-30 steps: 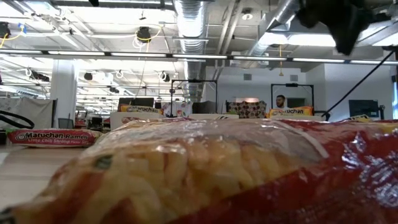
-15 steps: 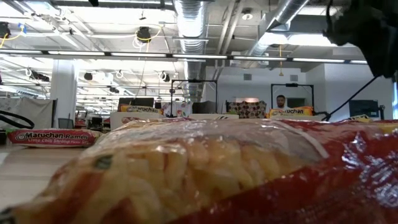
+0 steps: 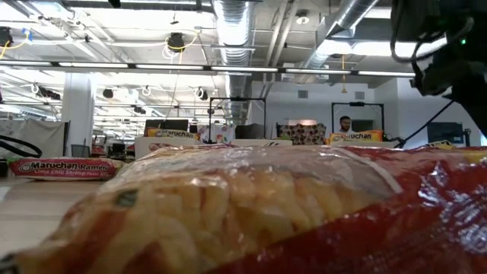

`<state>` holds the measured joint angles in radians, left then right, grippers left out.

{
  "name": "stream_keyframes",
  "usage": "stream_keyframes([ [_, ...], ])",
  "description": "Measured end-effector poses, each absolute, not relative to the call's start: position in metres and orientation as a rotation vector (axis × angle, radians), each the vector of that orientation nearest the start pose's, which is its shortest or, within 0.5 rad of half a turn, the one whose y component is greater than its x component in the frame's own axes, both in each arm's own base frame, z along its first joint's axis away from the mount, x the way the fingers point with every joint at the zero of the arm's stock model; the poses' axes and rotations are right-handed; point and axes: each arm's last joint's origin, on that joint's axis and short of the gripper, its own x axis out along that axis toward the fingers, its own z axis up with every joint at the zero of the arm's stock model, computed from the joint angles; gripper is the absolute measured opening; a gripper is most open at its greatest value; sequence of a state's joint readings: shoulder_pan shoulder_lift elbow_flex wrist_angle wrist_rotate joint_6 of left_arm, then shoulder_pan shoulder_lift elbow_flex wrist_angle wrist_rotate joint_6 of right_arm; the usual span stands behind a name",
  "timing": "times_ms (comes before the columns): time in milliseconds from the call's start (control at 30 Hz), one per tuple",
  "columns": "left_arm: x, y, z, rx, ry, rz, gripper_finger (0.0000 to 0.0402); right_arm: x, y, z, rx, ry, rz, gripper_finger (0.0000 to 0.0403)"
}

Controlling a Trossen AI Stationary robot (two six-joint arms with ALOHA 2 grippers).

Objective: Sort Maruchan noodles
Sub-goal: Put the orange noodle pack into the right white bin

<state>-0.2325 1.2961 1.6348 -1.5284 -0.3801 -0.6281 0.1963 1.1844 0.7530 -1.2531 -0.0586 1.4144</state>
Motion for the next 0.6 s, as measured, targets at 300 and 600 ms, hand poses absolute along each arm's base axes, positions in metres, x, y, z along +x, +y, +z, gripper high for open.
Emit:
stream_keyframes([
  [300,0.192,-0.034,0.408,-0.201,1.034,0.473,0.0122,0.156,0.032,0.186,0.922,1.484,-1.014,0.0214],
  [600,0.192,-0.034,0.408,-0.212,1.031,0.479,0.0122,0.17,0.036,0.164,0.903,1.573,-1.098,0.0214],
])
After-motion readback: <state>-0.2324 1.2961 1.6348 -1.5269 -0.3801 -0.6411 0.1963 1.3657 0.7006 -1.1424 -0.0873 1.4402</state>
